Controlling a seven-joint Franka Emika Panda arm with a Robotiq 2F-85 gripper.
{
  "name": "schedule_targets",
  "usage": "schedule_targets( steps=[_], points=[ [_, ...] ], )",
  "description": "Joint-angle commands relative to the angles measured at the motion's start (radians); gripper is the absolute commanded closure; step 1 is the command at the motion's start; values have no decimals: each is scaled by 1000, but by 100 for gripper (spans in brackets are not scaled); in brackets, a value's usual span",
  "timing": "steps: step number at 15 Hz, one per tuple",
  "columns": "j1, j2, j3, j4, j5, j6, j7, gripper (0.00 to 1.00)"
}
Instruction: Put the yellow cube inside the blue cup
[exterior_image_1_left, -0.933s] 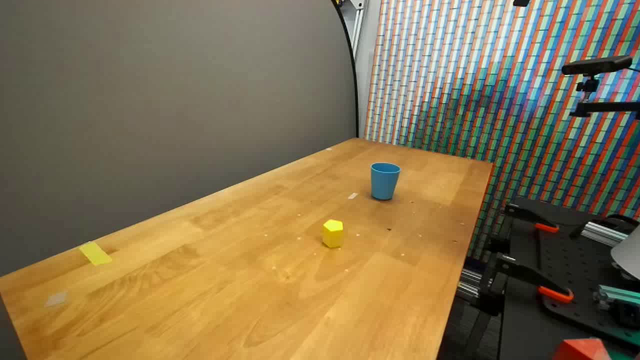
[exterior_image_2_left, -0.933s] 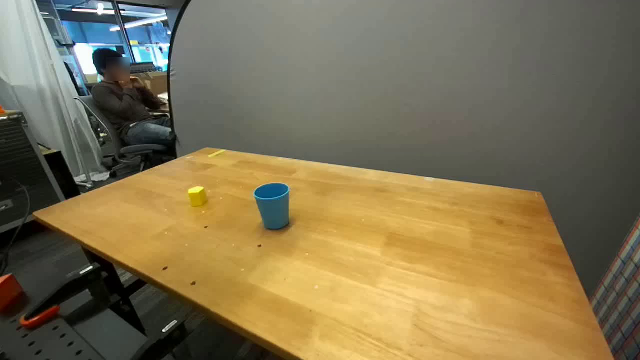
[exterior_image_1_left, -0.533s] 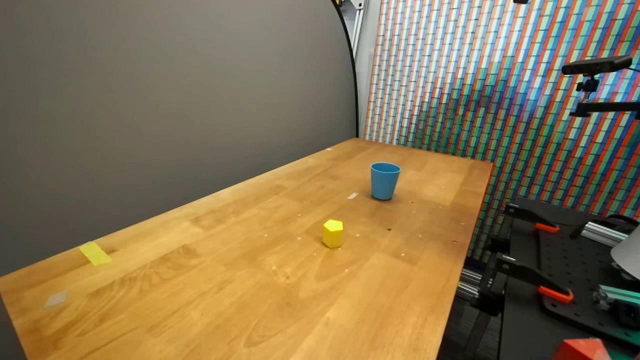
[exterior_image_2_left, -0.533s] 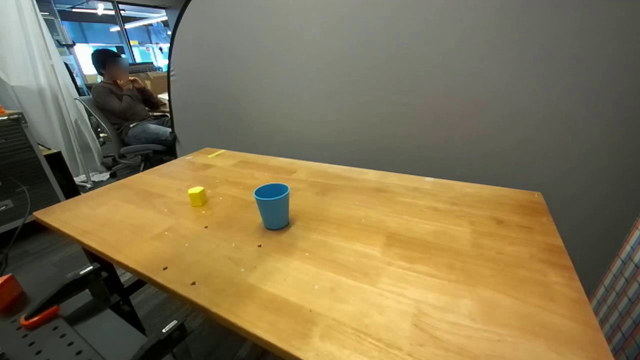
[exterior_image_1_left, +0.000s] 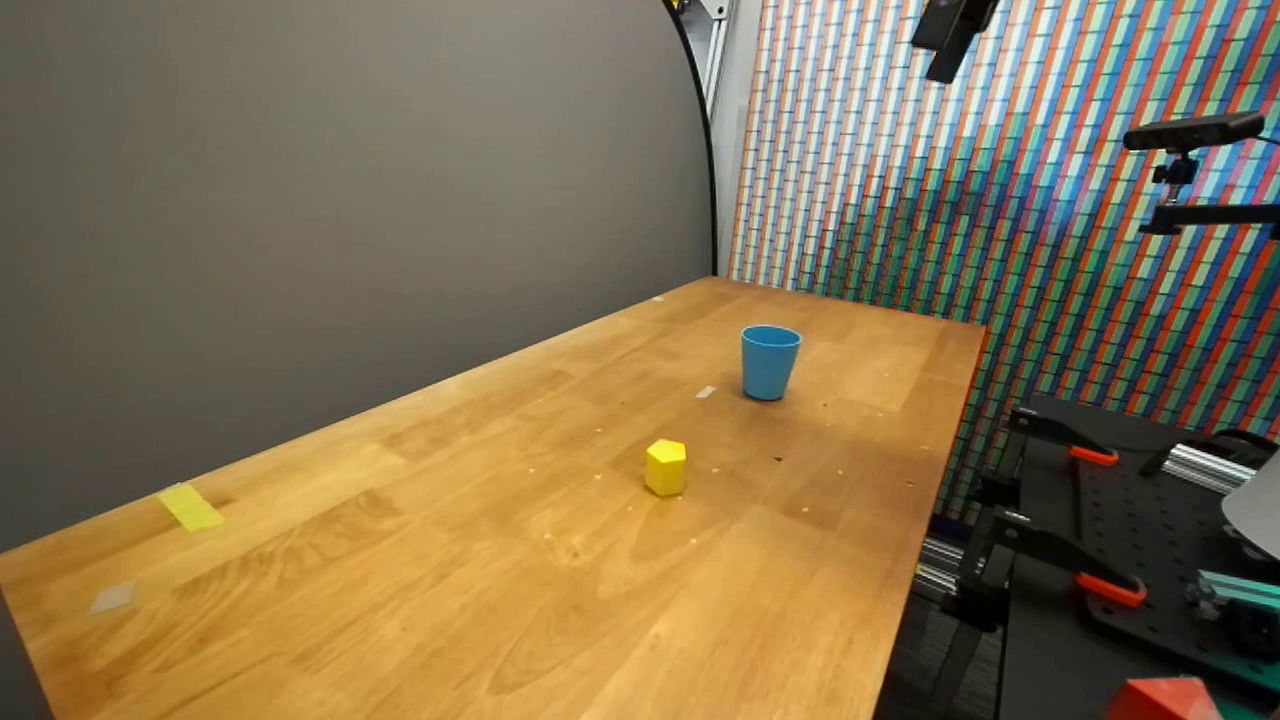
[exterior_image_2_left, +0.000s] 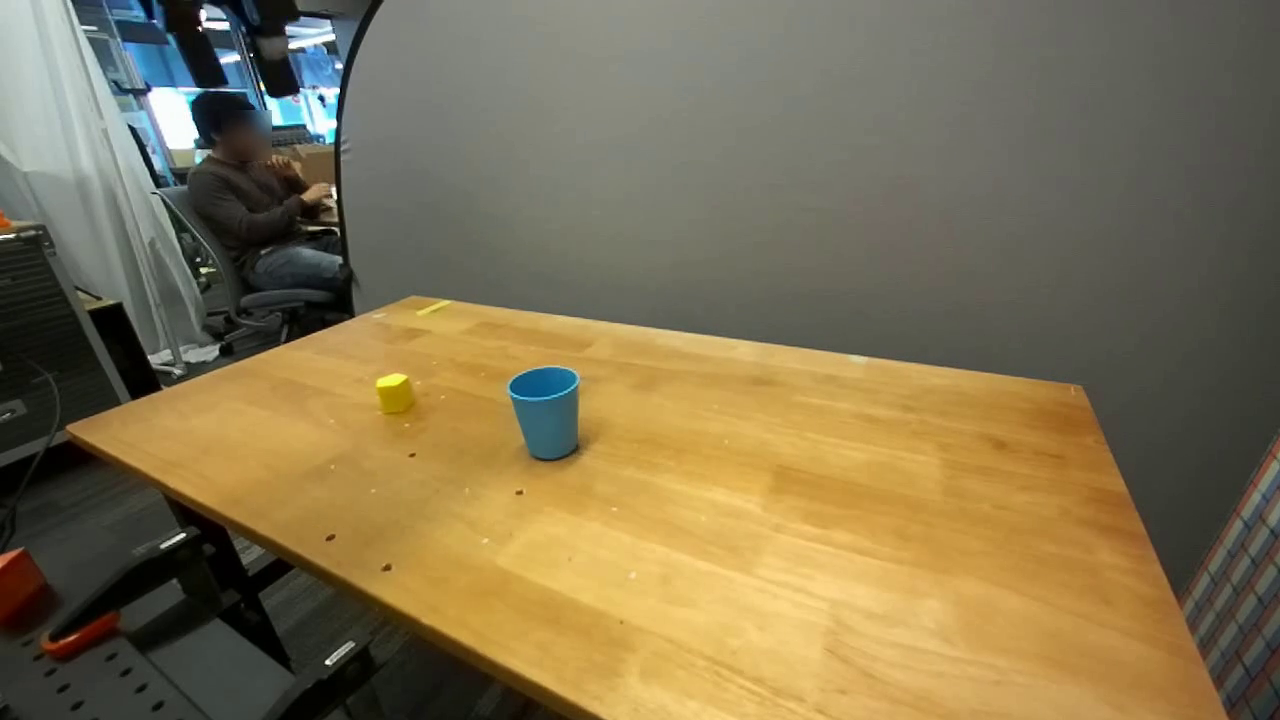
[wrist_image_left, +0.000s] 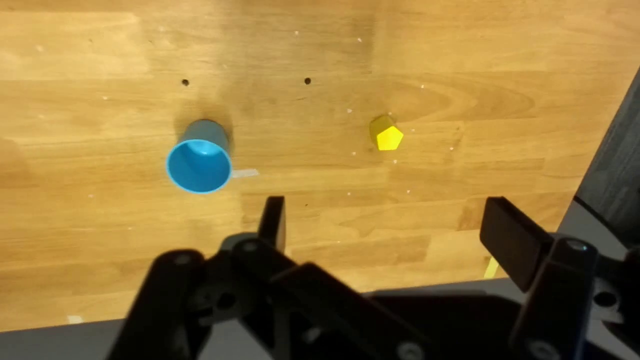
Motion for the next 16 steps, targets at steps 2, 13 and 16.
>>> schedule_targets(
  steps=[2,13,16],
  points=[
    [106,300,82,35,65,220,32,0],
    [144,820,181,193,-151,535,186,0],
    [160,916,156,239,-304,559,307,0]
  ],
)
